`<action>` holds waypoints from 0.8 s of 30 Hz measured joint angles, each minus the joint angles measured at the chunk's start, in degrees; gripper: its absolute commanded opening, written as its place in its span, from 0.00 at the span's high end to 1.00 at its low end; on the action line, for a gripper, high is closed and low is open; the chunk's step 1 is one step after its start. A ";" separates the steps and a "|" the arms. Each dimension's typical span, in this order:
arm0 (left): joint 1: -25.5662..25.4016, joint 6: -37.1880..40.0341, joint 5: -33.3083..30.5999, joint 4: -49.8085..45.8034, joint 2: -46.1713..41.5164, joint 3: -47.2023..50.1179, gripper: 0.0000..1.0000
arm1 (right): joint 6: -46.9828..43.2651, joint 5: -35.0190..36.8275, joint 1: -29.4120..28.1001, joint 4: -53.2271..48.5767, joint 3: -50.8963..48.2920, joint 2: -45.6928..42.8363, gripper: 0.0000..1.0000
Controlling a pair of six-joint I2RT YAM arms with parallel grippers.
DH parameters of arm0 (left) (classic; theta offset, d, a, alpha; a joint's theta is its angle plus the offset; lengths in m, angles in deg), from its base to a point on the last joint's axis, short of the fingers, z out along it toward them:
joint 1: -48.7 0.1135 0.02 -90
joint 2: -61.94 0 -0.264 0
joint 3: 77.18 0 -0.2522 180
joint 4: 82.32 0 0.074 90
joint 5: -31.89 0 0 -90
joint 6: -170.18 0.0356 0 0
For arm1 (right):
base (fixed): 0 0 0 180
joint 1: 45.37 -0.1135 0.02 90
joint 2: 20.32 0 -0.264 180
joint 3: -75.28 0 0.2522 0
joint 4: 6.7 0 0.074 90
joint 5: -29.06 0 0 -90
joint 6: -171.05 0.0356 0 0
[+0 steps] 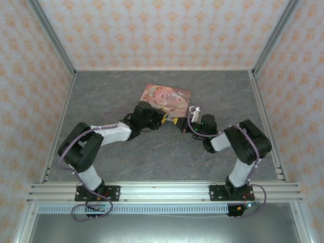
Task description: Unlock the padlock with the key
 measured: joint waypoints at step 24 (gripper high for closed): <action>-0.37 -0.02 -0.17 0.00 0.00 0.00 0.98 | 2.73 0.00 -0.35 3.48 0.96 2.38 1.00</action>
